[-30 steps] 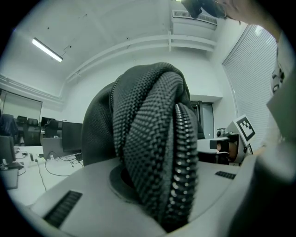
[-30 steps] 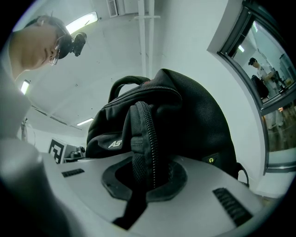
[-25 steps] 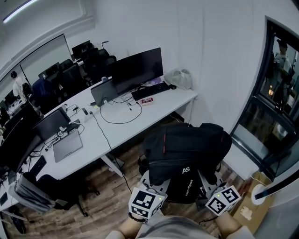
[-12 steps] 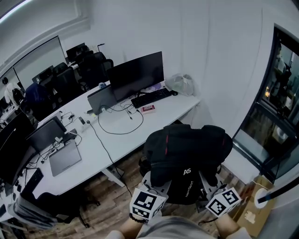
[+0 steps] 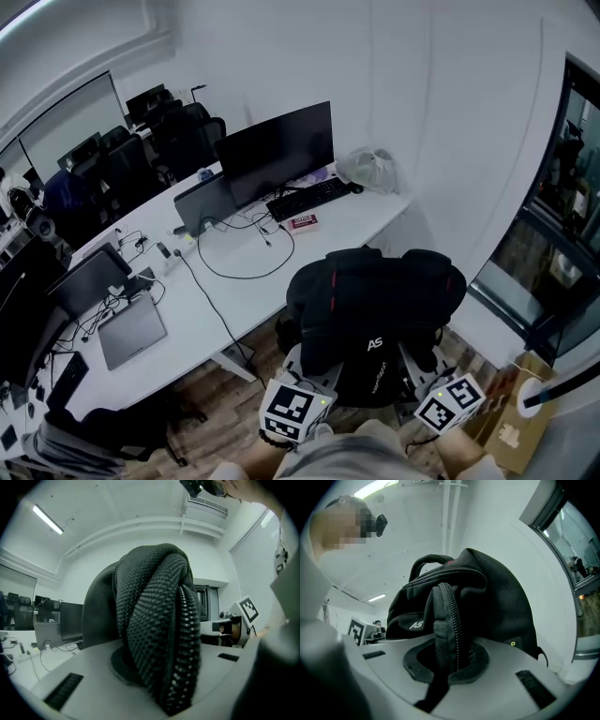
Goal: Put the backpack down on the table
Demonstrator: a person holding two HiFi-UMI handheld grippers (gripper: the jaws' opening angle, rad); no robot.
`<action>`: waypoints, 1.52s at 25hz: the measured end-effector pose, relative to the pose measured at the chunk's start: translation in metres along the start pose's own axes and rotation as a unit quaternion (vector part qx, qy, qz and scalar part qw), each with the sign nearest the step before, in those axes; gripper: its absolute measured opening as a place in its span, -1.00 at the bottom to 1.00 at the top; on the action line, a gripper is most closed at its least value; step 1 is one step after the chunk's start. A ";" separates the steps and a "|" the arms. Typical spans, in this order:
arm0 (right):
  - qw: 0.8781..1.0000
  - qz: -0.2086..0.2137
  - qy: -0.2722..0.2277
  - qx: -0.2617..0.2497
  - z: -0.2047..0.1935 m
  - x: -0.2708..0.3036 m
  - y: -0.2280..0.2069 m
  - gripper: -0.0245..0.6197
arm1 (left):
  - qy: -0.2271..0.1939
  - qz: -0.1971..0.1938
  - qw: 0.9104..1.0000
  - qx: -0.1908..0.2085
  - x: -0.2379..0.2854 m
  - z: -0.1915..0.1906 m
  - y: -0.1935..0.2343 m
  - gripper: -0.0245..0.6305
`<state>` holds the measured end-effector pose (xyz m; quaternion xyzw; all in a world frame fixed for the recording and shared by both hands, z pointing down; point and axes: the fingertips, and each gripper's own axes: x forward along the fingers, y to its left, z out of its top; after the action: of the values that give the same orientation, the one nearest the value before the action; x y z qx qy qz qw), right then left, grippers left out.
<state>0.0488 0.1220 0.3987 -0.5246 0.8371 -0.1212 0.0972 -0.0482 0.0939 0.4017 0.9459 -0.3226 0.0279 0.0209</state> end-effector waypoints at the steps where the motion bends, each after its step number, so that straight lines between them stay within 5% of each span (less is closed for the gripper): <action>1: 1.000 0.001 0.000 0.001 0.000 0.004 0.000 -0.86 | 0.000 0.002 1.000 0.000 0.001 0.001 0.004 -0.77; 17: 0.999 0.028 0.019 0.022 0.006 0.086 -0.072 -0.86 | 0.022 0.038 0.999 -0.009 0.083 -0.004 0.065 -0.77; 38: 0.996 0.087 0.019 -0.004 0.071 0.224 -0.209 -0.86 | -0.006 0.093 0.996 -0.004 0.248 0.028 0.159 -0.77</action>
<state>0.1512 -0.1746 0.3866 -0.4473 0.8819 -0.1188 0.0898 0.0522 -0.1846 0.3935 0.9119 -0.4093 0.0233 0.0198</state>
